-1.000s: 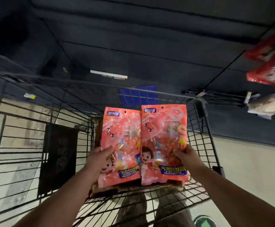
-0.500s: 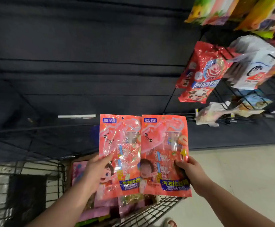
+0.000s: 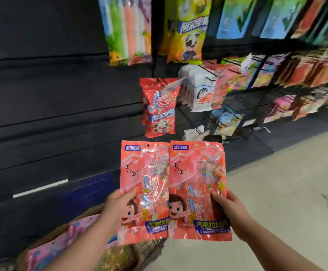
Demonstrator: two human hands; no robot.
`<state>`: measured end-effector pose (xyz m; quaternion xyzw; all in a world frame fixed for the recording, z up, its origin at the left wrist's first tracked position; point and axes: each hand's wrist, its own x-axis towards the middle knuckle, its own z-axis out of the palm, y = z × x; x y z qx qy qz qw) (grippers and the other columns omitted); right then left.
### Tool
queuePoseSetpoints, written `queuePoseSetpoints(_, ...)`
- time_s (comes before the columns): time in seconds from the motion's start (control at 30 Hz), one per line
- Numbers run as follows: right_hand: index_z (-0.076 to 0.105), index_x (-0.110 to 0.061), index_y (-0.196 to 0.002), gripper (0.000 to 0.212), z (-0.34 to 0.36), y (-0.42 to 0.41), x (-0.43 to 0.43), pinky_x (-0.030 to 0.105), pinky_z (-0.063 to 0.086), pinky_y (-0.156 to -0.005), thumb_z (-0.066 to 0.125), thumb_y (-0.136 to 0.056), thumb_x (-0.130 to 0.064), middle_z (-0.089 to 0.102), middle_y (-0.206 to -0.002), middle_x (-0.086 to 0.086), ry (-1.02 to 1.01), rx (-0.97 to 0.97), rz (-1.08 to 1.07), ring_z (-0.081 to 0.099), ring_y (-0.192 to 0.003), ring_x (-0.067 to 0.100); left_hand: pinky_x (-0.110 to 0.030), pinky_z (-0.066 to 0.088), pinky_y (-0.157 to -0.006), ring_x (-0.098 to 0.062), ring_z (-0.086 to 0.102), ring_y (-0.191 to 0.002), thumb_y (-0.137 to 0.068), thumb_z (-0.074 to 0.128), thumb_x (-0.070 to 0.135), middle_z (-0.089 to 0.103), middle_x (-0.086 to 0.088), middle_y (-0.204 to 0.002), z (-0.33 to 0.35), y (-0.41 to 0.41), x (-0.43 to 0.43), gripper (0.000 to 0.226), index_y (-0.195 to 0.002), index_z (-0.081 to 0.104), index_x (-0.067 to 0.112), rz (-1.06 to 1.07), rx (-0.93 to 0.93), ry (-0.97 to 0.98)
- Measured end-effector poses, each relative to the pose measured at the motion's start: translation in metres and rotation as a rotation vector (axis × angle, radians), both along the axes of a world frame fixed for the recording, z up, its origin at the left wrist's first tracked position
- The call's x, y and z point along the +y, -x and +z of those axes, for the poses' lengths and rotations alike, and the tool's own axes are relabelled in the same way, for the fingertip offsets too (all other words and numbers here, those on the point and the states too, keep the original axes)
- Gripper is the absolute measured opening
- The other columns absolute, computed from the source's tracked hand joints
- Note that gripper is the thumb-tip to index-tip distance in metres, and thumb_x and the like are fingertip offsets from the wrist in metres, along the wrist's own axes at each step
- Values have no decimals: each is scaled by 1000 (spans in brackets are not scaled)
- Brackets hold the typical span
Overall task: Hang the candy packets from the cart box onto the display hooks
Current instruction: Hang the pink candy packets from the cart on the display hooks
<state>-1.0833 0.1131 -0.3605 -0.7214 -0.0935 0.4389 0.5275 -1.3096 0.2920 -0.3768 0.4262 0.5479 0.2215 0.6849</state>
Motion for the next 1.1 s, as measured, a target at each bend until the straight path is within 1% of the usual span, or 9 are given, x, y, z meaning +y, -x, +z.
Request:
queuePoseSetpoints(0.13,56,-8,-115,24,10,-51,-61,38,60,-68,58,-94,-19,74,-97,16,-28,-17,-92,73,-82,31,-51,48,-97,-33,67,-94,-80,76,20,73,-16,-98,8,-68,-45,14,-89,68,12,-74,-11,-33)
queuePoseSetpoints(0.23,56,-8,-112,20,19,-90,-105,37,60,-67,58,-94,-16,73,-97,17,-44,-26,-146,73,-82,31,-41,52,-85,-27,67,-84,-88,68,12,74,-8,-86,15,-118,-81,3,-86,67,14,-124,-40,-72)
queuePoseSetpoints(0.37,57,-11,-106,14,30,-138,-152,37,60,-66,58,-94,-19,73,-96,16,-43,-57,-207,73,-82,30,-49,54,-86,-33,70,-85,-89,67,17,75,-15,-88,23,-174,-126,6,-93,66,11,-195,-72,-56)
queuePoseSetpoints(0.53,64,-8,-99,12,38,-177,-189,51,57,-83,61,-91,-17,75,-89,16,-47,-148,-237,72,-82,33,-60,50,-92,-40,69,-93,-88,68,19,73,-22,-97,29,-223,-153,16,-99,67,7,-224,-76,-59)
queuePoseSetpoints(0.6,64,-7,-98,12,40,-189,-194,48,58,-80,60,-92,-16,75,-86,15,-56,-155,-236,72,-79,32,-57,52,-90,-39,69,-90,-88,67,19,74,-22,-95,34,-235,-155,18,-101,67,6,-243,-69,-75)
queuePoseSetpoints(0.67,63,-6,-98,11,42,-197,-191,39,58,-69,59,-93,-15,75,-80,10,-79,-138,-226,73,-72,27,-53,53,-87,-37,70,-84,-89,66,17,74,-20,-89,39,-242,-155,16,-100,66,6,-252,-65,-92)
queuePoseSetpoints(0.73,62,-7,-98,11,42,-204,-186,34,57,-62,58,-93,-16,75,-78,8,-93,-122,-215,73,-68,24,-55,52,-89,-37,71,-86,-88,66,20,75,-19,-91,41,-246,-150,17,-100,67,8,-254,-51,-105)
queuePoseSetpoints(0.93,59,-9,-105,19,41,-234,-155,38,59,-70,59,-93,-24,76,-86,10,-84,-111,-163,75,-75,27,-58,49,-94,-39,68,-99,-84,70,29,73,-18,-105,38,-273,-120,31,-109,66,11,-252,-46,-83)
queuePoseSetpoints(1.1,59,-9,-107,22,52,-279,-120,33,57,-63,61,-92,-25,76,-88,12,-57,-147,-149,74,-75,27,-60,47,-98,-39,67,-102,-75,76,33,73,-16,-106,25,-313,-82,37,-105,71,11,-250,-67,-73)
